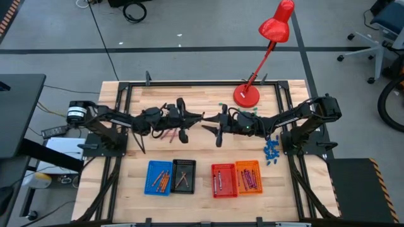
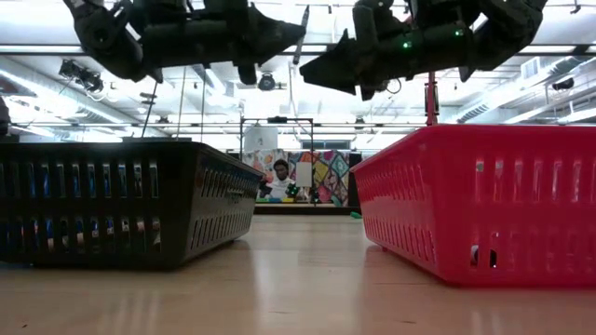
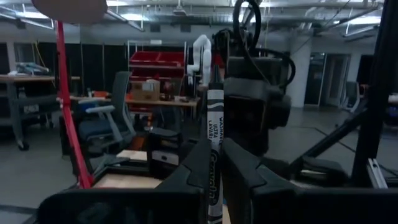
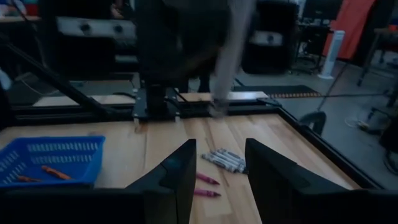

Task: Sort crayons
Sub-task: Put the black crayon into the red basket

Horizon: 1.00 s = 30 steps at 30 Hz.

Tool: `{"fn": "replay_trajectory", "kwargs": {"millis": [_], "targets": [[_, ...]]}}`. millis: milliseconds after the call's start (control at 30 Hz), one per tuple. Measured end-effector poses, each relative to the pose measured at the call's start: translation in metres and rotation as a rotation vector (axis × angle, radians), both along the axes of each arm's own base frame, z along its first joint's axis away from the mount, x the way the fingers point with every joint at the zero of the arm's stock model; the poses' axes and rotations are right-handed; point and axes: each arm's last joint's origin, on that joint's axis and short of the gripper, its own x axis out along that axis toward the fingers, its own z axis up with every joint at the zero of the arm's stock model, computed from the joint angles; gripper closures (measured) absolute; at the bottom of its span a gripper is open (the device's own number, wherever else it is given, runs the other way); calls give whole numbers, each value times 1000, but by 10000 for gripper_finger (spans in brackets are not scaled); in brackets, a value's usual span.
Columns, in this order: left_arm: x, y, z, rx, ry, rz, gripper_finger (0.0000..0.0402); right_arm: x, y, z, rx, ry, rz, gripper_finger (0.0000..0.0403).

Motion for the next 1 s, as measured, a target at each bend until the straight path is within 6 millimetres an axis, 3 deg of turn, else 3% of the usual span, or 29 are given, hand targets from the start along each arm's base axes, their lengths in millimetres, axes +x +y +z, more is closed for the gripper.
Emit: {"fn": "replay_trajectory", "kwargs": {"millis": [533,900,1000], "targets": [[11,1,-21,-8,-24,-7,372,0,-1,8,-77,-64,25,267],[11,0,-21,-8,-25,-13,372,0,-7,6,-75,-47,28,371],[11,0,-21,1,-24,-8,371,0,-8,6,-75,-47,24,383]]}}
